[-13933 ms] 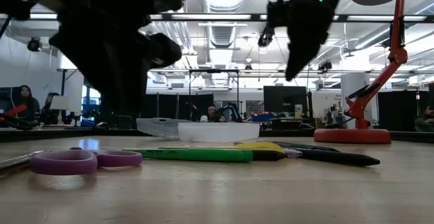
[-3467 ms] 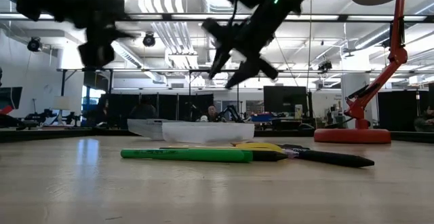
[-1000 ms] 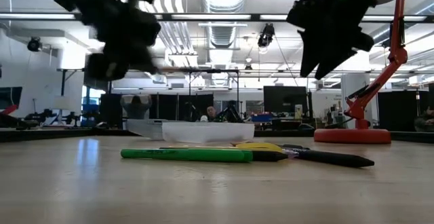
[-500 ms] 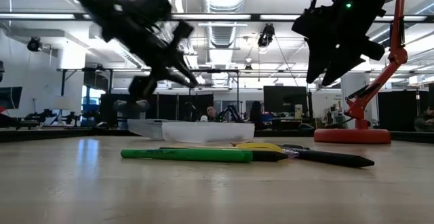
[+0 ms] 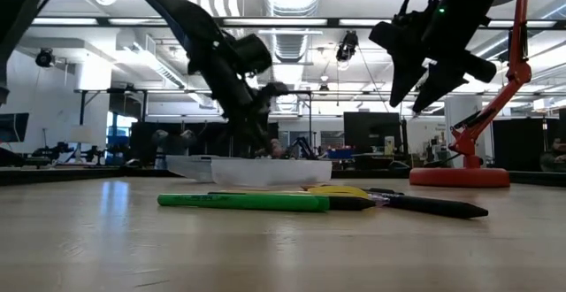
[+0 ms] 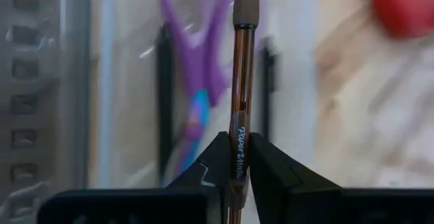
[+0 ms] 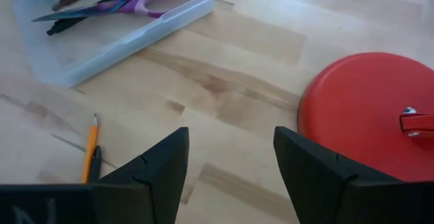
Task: Pick & place school supplies into a supply box
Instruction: Put the brown pen into the black supply box, then put the black pen into the black supply box
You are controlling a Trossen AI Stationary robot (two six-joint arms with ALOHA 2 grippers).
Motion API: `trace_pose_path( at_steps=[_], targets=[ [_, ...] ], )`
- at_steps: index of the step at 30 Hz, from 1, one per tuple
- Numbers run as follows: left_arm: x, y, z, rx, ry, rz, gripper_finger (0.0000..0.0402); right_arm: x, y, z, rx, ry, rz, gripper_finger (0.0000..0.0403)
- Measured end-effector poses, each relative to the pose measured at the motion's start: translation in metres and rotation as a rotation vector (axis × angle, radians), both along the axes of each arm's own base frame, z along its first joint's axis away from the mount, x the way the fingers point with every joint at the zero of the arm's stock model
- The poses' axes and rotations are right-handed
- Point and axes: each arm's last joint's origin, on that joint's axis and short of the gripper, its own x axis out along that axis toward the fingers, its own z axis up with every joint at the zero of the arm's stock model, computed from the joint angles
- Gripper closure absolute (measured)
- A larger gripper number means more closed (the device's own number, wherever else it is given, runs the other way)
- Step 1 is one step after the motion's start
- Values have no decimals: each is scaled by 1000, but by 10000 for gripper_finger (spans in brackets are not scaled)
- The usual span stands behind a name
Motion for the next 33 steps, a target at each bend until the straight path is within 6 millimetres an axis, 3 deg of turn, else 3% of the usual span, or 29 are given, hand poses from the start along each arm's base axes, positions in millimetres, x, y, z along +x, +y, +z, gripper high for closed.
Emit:
trace_pose_path(
  at_steps=[6, 9, 16, 21, 24, 28, 33],
  targets=[
    [-4, -3, -13, -31, 117, -46, 321, 0, 0, 0, 0, 0, 1, 193],
    [-10, -5, -10, -23, 116, -43, 295, 0, 0, 0, -2, 2, 6, 193],
    [-22, -17, 35, 102, 2, -101, 273, 1, 1, -1, -5, 90, 149, 193],
    [-31, -58, 76, 265, -114, -331, 272, 3, -1, -2, -7, 107, 186, 193],
    [-38, -96, 84, 351, -160, -529, 272, 10, 0, -4, -3, 119, 288, 193],
    [-49, -138, 73, 351, -157, -664, 272, 28, 0, -16, 104, 97, 432, 193],
    [-65, -167, 53, 218, -125, -564, 272, 47, 0, -47, 256, 122, 407, 200]
  ],
)
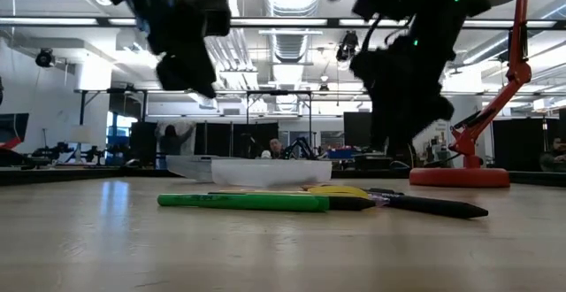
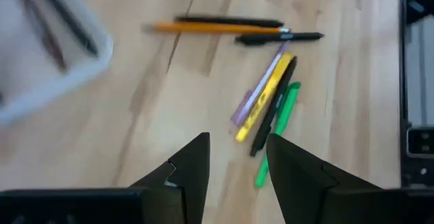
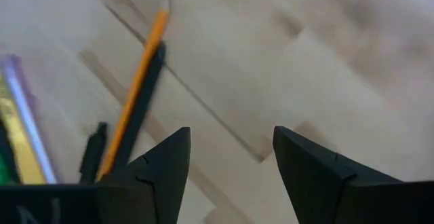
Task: Pick & place school supplies into a supply box
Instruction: Put the black pen into the black supply box
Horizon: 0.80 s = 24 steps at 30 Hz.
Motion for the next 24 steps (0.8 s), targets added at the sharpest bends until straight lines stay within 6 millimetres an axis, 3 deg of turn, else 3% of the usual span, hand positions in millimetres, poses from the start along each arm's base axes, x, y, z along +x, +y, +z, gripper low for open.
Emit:
trace_pose_path(
  at_steps=[7, 13, 18, 24],
  targets=[
    [-30, -17, -19, -27, -7, 90, 272, 33, 20, -17, 30, 60, -29, 220],
    [-63, -14, -30, -78, -29, 137, 272, 56, 24, -15, 51, 144, -165, 221],
    [-83, -12, -31, -94, -159, 127, 272, 70, 27, -13, 100, 156, -198, 221],
    [-100, -9, -36, -111, -276, 125, 272, 94, 33, -31, 196, 201, -242, 227]
  ],
)
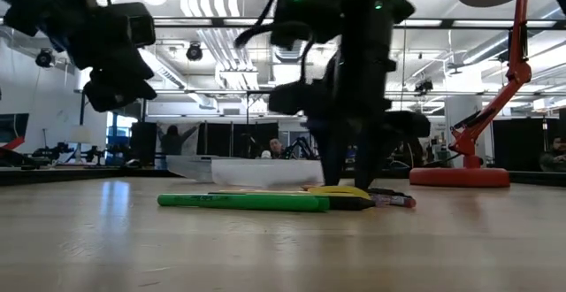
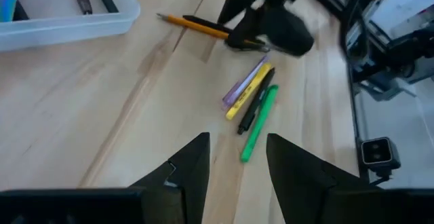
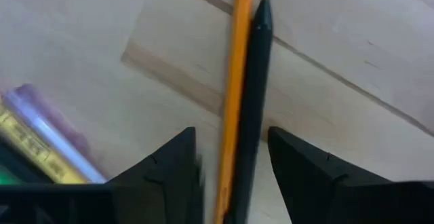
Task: Pick & place school supplies into a supply box
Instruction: Put the black pen into the black supply box
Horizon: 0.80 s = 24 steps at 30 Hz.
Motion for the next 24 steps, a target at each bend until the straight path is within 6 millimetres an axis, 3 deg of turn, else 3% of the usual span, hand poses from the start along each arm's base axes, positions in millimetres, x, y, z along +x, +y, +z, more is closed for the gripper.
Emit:
trace_pose_path(
  at_steps=[7, 14, 21, 24],
  targets=[
    [-13, 2, -4, -17, -35, 7, 272, 16, 2, 0, -33, 121, 0, 253],
    [-15, 2, -2, -21, -51, 7, 272, 16, 1, 8, -63, 118, 2, 266],
    [-14, 2, -3, -19, -45, 9, 272, 11, 0, 29, -64, 78, 37, 250],
    [-14, 2, -3, -12, -42, 22, 272, 6, 0, 45, -144, 51, 27, 242]
  ],
)
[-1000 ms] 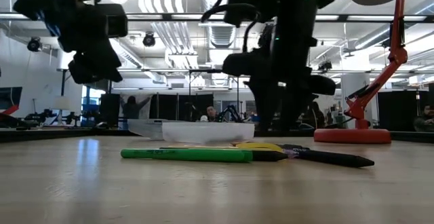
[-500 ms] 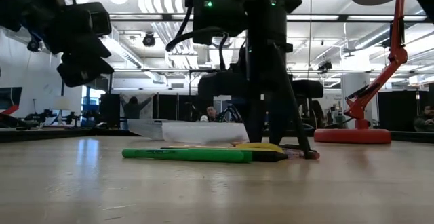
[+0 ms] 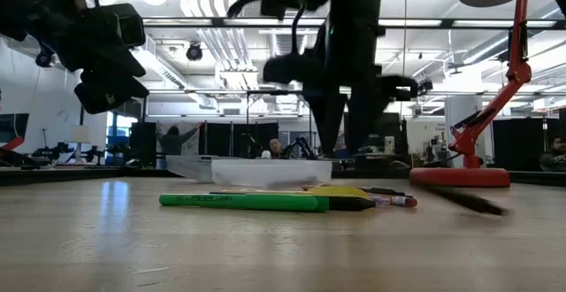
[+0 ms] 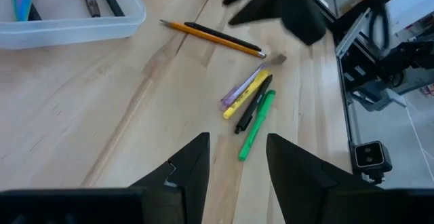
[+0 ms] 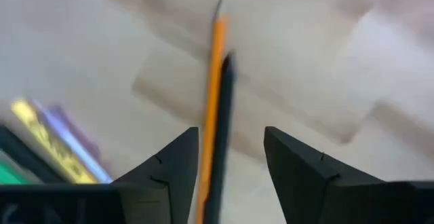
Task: Pick & place school supplies into a supply box
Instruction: Put the black pen into the black supply box
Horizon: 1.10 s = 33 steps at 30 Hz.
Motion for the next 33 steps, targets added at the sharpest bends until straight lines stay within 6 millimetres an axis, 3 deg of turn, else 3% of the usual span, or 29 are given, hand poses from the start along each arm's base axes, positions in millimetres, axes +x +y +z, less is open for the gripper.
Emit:
trace_pose_path(
  at_steps=[5, 8, 13, 18, 26, 33],
  targets=[
    [0, 0, 0, 1, 0, 2, 272, -13, 0, 37, -102, -83, 30, 234],
    [0, 0, 0, 2, 0, 5, 272, -20, -1, 46, -108, -67, 87, 235],
    [0, 1, 0, 14, -2, 28, 272, -26, 0, 24, -3, 25, 91, 245],
    [0, 2, 0, 24, -3, 48, 272, -19, 4, -7, 40, 70, 68, 261],
    [0, 2, 0, 25, -2, 50, 272, -11, 3, -29, 34, 96, 41, 282],
    [0, 2, 0, 25, -2, 50, 272, -7, 5, -39, 56, 100, 42, 276]
  ],
)
